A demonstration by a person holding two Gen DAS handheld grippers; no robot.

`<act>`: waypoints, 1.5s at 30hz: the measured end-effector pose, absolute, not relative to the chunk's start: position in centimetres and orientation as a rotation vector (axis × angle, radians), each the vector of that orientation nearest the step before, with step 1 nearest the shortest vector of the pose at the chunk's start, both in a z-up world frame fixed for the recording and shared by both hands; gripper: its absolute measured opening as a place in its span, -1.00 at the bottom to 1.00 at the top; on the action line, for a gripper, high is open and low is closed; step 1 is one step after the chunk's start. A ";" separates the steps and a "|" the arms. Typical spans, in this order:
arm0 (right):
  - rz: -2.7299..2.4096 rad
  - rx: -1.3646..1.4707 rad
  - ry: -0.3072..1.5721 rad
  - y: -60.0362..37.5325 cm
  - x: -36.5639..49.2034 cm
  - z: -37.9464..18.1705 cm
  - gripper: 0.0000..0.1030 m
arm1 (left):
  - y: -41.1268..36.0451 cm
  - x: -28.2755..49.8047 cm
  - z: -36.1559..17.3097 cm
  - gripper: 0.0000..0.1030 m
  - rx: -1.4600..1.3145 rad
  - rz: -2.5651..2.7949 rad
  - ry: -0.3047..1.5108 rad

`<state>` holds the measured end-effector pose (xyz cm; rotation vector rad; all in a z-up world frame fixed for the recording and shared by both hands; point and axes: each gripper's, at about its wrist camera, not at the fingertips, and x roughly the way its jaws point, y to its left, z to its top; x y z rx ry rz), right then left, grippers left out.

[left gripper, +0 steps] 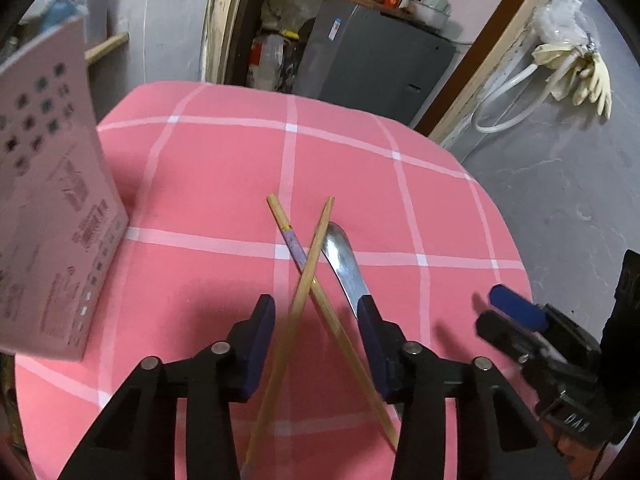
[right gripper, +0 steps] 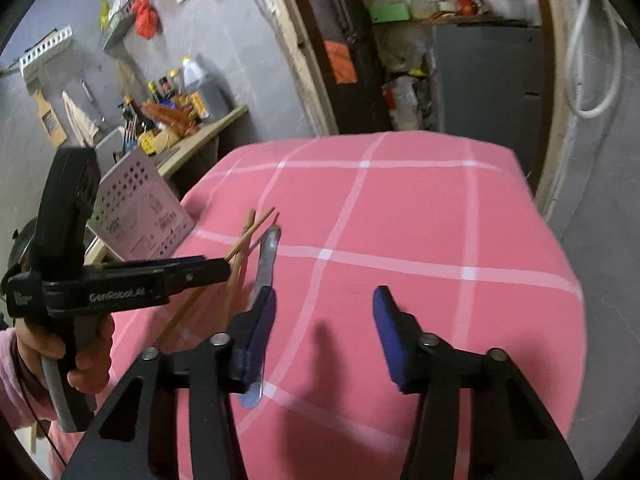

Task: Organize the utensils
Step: 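Grasp a gold chopstick with the left tool while the right tool grasps the steel knife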

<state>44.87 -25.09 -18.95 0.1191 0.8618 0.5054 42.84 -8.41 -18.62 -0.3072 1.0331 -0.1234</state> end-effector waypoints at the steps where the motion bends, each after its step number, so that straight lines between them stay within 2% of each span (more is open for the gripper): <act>1: 0.513 0.115 0.872 -24.7 45.1 -19.2 -0.25 | -8.4 43.2 -18.8 -0.34 -0.311 -0.126 1.046; 4: 0.531 0.108 0.900 -24.0 45.7 -19.7 -0.29 | -8.5 43.7 -19.5 -0.49 -0.314 -0.131 1.081; 11: 0.554 0.086 0.940 -22.5 46.3 -20.6 -0.29 | -8.9 44.2 -19.7 -0.68 -0.274 -0.125 1.105; 27: 0.584 0.030 0.979 -19.7 46.7 -21.1 -0.30 | -5.5 42.5 -19.9 -0.85 -0.393 -0.111 1.144; 30: 0.586 0.006 0.997 -18.9 46.8 -21.2 -0.39 | -5.1 41.9 -20.1 -0.86 -0.412 -0.109 1.142; 40: 0.581 -0.114 1.065 -16.5 47.8 -20.9 -0.42 | -4.6 41.5 -20.4 -0.86 -0.454 -0.122 1.130; 45: 0.554 -0.141 1.087 -16.3 47.8 -20.4 -0.63 | -4.5 41.0 -20.5 -0.86 -0.471 -0.127 1.128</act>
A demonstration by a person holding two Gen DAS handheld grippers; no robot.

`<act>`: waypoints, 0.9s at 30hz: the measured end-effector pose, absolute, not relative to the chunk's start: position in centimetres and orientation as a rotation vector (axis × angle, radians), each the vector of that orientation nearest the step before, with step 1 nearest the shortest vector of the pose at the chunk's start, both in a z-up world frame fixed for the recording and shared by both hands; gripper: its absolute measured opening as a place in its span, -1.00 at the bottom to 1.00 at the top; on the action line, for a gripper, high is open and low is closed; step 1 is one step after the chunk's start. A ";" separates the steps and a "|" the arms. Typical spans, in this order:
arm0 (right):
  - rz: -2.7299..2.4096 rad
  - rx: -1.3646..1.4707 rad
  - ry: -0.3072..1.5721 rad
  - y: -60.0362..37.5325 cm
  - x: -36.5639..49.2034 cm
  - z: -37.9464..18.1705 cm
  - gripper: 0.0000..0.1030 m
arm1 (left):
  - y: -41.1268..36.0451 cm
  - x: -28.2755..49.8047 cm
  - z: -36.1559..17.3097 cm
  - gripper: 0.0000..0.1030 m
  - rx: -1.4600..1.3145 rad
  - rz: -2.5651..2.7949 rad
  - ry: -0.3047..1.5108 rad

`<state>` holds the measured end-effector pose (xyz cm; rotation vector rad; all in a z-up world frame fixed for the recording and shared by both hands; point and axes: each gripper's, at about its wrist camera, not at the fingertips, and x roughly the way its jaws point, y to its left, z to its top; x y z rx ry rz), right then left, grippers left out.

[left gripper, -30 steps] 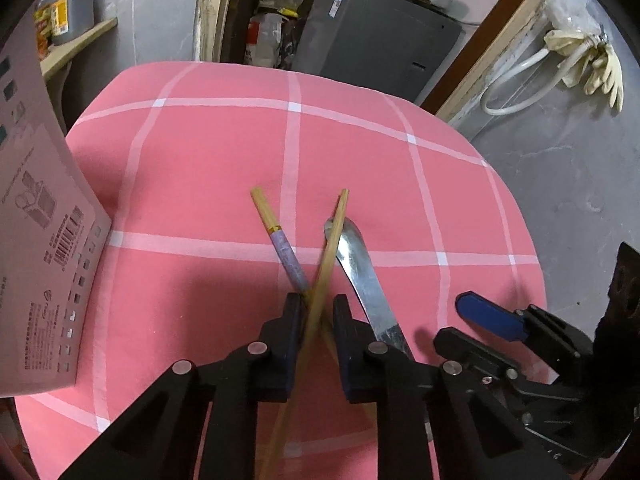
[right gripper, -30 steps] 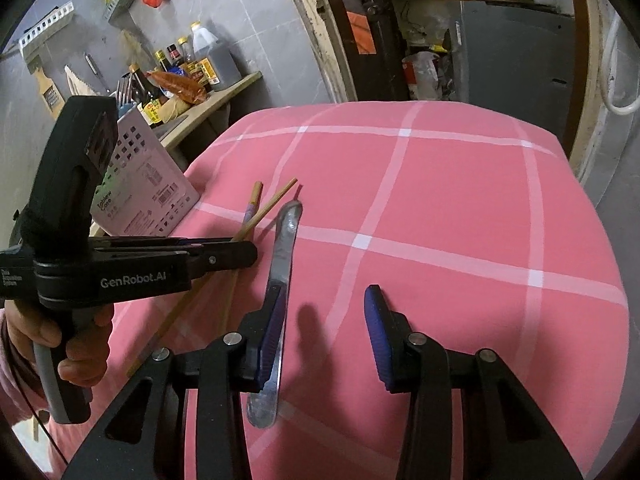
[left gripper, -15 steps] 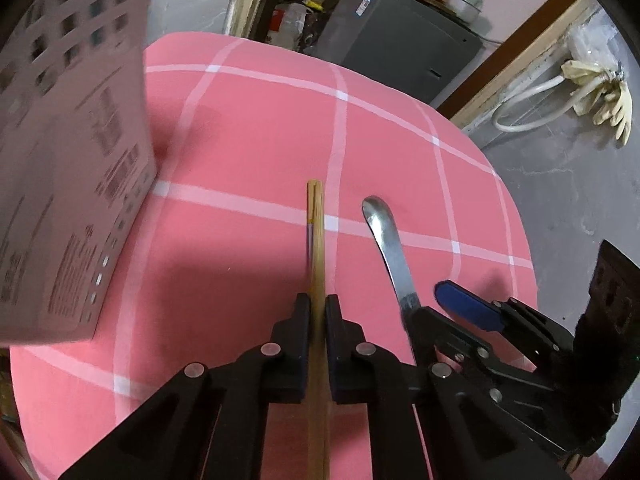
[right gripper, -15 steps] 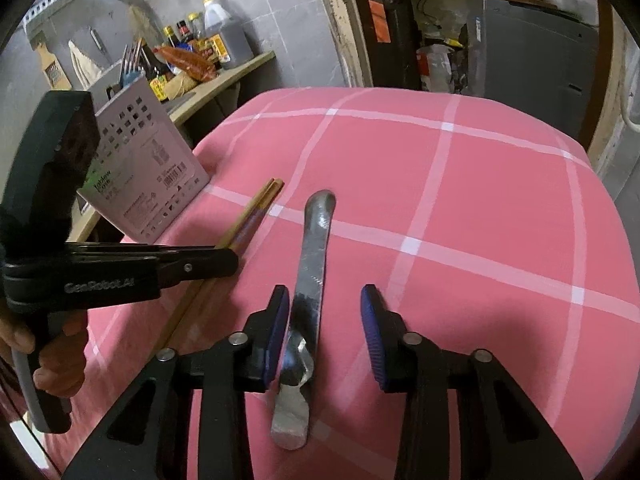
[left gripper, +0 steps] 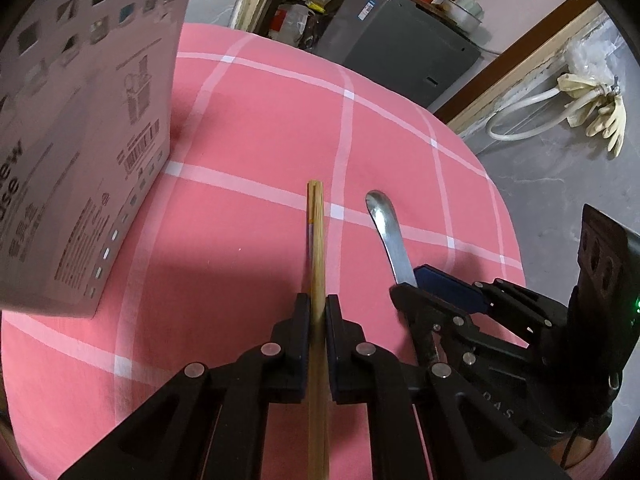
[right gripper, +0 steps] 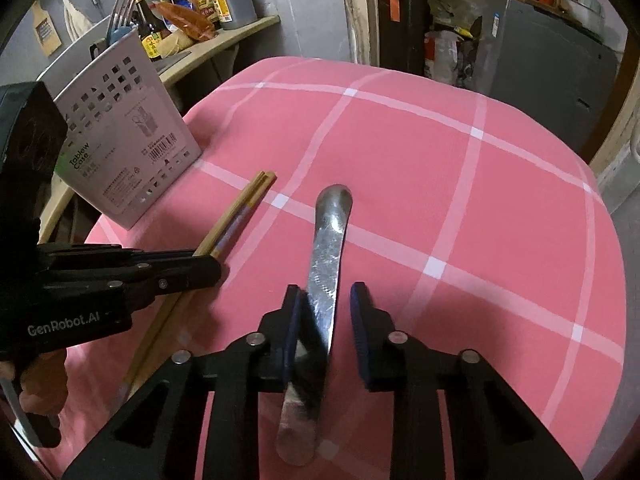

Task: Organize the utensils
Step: 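Grasp a gold chopstick with the left tool while the right tool grasps the steel knife, then lift the chopstick and knife and carry both over the white caddy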

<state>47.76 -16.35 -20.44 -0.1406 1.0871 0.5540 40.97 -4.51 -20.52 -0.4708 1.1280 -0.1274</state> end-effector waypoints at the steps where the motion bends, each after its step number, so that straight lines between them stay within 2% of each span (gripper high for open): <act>1: 0.551 -0.144 1.091 -16.4 47.7 -20.3 -0.70 | -4.5 40.9 -20.5 -0.86 -0.473 -0.129 1.129; 27: 0.535 -0.005 1.173 -19.1 42.8 -19.5 -0.74 | -4.5 39.9 -20.6 -0.86 -0.464 -0.163 1.159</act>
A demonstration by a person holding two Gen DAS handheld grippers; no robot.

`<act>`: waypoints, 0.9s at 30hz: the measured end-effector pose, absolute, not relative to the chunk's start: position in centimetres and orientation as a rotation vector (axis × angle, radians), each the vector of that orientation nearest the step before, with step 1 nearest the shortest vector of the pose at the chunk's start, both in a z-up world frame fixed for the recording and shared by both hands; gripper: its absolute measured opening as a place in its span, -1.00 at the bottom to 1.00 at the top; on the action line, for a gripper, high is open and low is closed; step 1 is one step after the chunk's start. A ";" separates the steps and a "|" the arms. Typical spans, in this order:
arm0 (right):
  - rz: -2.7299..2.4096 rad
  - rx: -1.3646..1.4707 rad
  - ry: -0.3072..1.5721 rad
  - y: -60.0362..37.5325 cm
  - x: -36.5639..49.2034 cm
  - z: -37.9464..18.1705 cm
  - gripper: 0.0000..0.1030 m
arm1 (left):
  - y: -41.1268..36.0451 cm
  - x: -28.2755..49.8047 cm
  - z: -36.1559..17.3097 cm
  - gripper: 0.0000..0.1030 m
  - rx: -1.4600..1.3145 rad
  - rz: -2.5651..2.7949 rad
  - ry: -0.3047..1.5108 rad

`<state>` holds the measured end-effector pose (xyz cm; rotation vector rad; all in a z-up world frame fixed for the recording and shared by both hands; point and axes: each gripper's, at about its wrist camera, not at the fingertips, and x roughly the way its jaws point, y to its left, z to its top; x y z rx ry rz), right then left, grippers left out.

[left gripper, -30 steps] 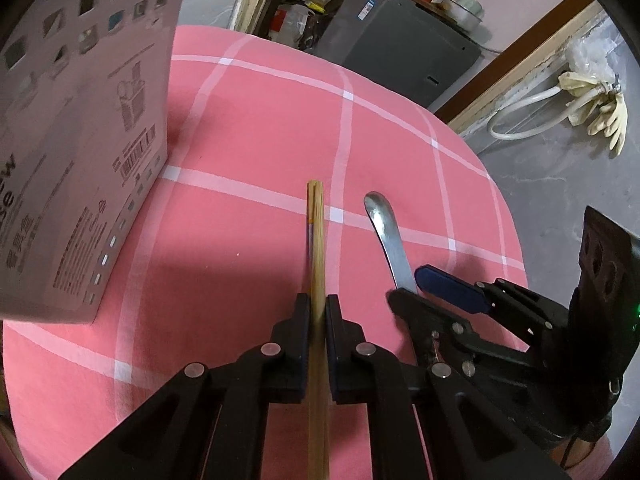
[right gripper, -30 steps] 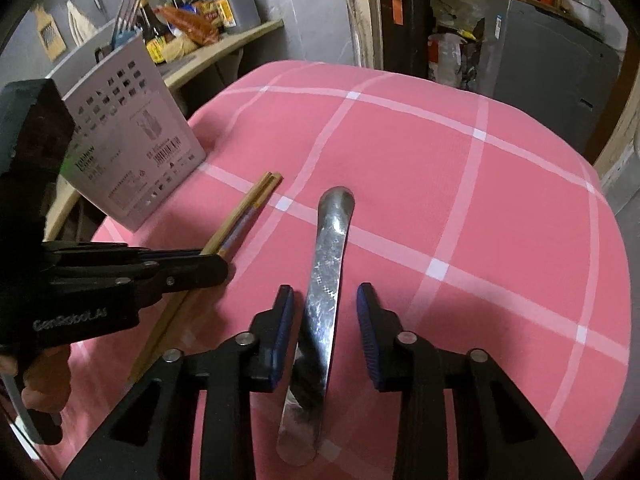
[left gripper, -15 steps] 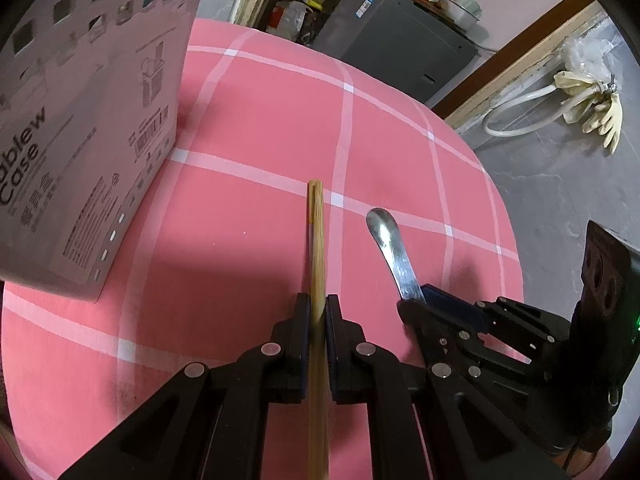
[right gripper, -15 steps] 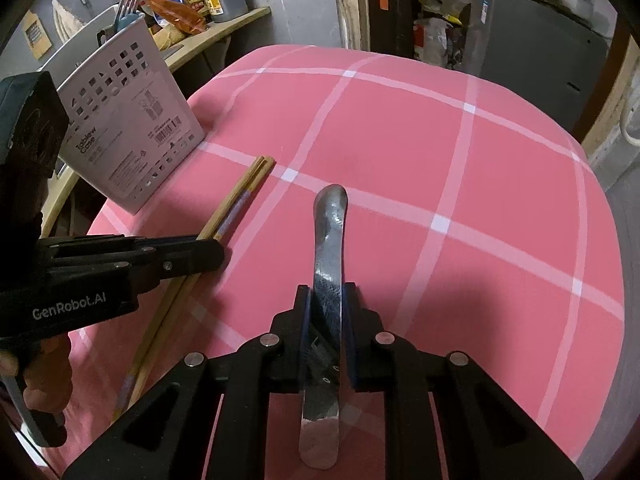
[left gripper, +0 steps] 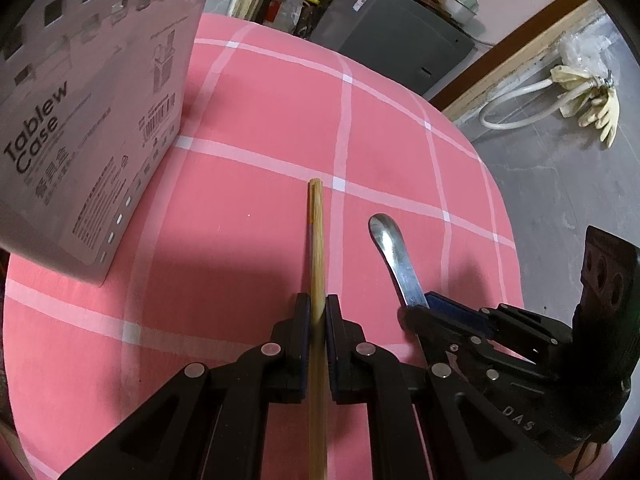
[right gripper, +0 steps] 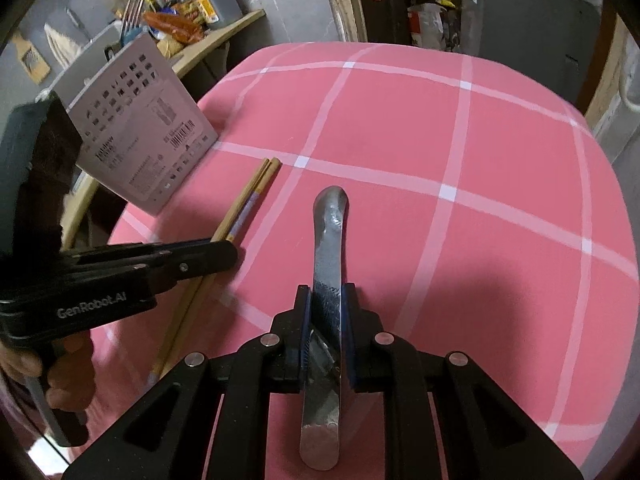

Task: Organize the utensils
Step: 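Lift the chopstick and knife and carry both over the white caddy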

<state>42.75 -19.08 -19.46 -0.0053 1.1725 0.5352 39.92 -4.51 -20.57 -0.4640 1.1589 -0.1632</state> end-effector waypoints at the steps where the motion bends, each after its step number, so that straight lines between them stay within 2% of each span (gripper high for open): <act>1: 0.536 0.009 1.177 -19.4 42.6 -19.5 -0.74 | -4.7 39.8 -20.5 -0.86 -0.454 -0.171 1.163; 14: 0.546 0.203 1.195 -22.4 40.2 -20.5 -0.74 | -4.3 38.5 -20.3 -0.86 -0.446 -0.205 1.182; 15: 0.545 0.200 1.190 -22.3 40.2 -20.5 -0.78 | -4.4 38.4 -20.2 -0.86 -0.440 -0.207 1.180; 16: 0.555 0.212 1.179 -22.4 40.0 -20.4 -0.96 | -4.3 38.3 -20.1 -0.86 -0.439 -0.210 1.178; 27: 0.547 0.148 1.155 -20.5 40.1 -19.9 -0.97 | -4.1 37.6 -19.8 -0.86 -0.419 -0.217 1.181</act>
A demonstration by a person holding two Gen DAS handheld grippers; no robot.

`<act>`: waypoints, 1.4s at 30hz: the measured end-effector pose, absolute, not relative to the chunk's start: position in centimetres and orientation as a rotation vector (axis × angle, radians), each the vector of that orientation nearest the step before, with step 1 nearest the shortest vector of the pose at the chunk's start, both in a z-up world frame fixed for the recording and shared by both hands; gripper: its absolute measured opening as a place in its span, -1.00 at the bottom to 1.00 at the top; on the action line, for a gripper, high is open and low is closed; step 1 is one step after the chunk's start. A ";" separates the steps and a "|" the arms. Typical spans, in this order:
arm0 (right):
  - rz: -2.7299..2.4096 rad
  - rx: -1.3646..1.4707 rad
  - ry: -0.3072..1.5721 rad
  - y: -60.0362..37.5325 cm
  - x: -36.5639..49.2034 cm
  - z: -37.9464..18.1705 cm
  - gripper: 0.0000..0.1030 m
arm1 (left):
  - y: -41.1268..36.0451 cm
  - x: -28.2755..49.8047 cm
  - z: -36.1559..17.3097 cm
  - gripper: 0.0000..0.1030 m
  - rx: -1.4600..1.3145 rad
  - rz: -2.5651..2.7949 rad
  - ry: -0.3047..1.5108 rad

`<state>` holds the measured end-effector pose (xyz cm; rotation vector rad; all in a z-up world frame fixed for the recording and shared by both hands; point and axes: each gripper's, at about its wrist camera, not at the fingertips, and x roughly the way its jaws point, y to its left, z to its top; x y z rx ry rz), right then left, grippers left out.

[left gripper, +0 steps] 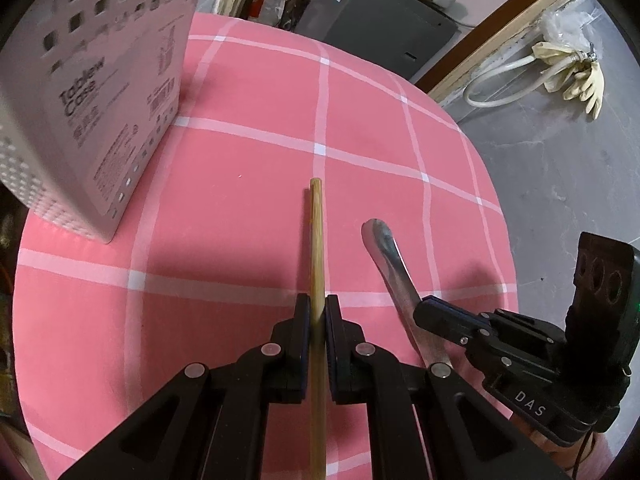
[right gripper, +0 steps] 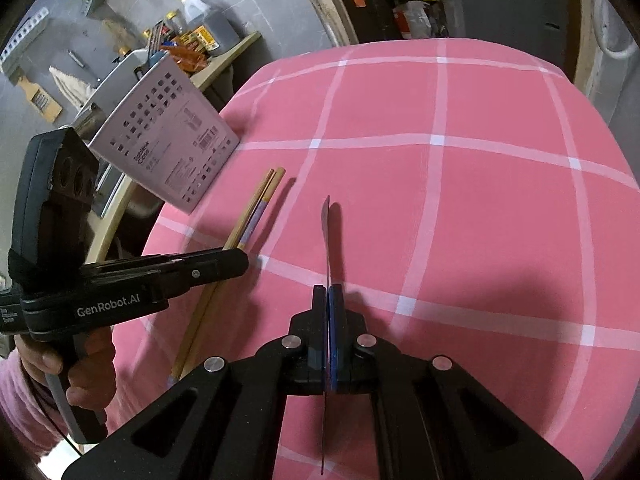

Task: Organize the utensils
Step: 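Lift the chopstick and knife and carry both over the white caddy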

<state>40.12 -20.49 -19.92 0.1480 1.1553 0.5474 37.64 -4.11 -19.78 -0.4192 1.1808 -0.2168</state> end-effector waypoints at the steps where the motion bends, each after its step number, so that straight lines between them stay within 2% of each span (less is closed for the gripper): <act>1: 0.547 0.130 1.168 -20.2 40.2 -19.9 -0.97 | -4.1 37.5 -19.7 -0.86 -0.419 -0.219 1.179; 15: 0.561 0.008 1.270 -18.5 41.1 -20.1 -0.96 | -3.1 35.8 -19.7 -0.86 -0.414 -0.243 1.188; 18: 0.557 0.023 1.223 -18.5 40.4 -19.6 -0.97 | -3.5 35.2 -18.4 -0.86 -0.403 -0.263 1.162; 26: 0.537 0.271 0.913 -22.0 38.4 -13.4 -0.97 | -2.6 34.1 -12.0 -0.86 -0.389 -0.288 0.995; 35: 0.556 0.337 0.562 -21.6 37.8 -4.1 -0.97 | -0.1 34.3 -2.5 -0.86 -0.341 -0.264 0.747; 42: 0.592 0.369 0.361 -19.6 38.0 2.0 -0.97 | 1.7 35.0 3.2 -0.86 -0.307 -0.211 0.582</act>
